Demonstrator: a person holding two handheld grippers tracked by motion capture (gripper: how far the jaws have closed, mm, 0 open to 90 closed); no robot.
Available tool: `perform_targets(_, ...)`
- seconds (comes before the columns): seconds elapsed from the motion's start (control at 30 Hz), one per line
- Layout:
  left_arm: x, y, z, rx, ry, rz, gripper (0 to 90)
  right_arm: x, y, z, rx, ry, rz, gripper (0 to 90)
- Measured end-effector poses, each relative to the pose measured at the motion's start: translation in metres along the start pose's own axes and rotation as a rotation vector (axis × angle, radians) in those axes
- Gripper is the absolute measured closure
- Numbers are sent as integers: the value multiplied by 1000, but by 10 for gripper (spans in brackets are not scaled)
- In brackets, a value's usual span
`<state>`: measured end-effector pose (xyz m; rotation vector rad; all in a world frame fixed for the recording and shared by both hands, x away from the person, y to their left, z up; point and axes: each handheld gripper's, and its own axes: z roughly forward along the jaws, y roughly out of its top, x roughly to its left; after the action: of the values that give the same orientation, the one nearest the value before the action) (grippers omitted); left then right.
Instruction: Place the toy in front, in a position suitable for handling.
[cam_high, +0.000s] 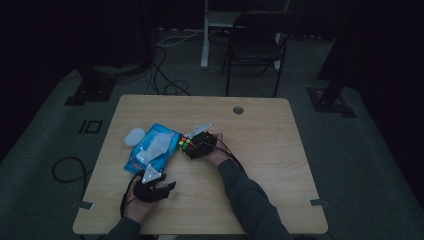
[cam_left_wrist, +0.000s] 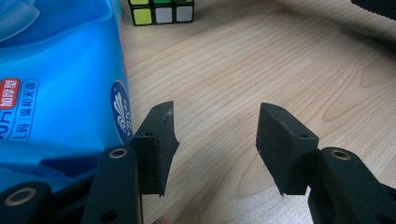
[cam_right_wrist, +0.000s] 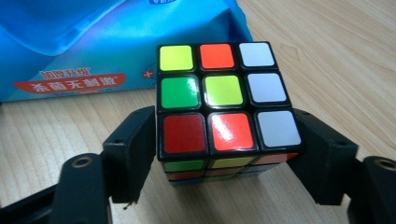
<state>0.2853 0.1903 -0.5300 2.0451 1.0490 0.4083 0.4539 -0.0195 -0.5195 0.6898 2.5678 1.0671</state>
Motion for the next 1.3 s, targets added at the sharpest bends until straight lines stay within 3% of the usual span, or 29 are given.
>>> perform_targets(0.6, 2, 0, 1, 3, 0, -4, 480, 3, -1, -4, -18, 2, 5, 343)
perform_targets(0.87, 2, 0, 1, 2, 1, -4, 480, -3, -14, -28, -25, -22, 42, 344)
perform_targets(1.1, 3, 0, 1, 4, -5, -12, 480, -8, -32, -53, -8, -68, 69, 343)
perform_targets(1.3, 4, 0, 0, 1, -12, -13, 484, -9, -47, -64, 22, -95, 83, 344)
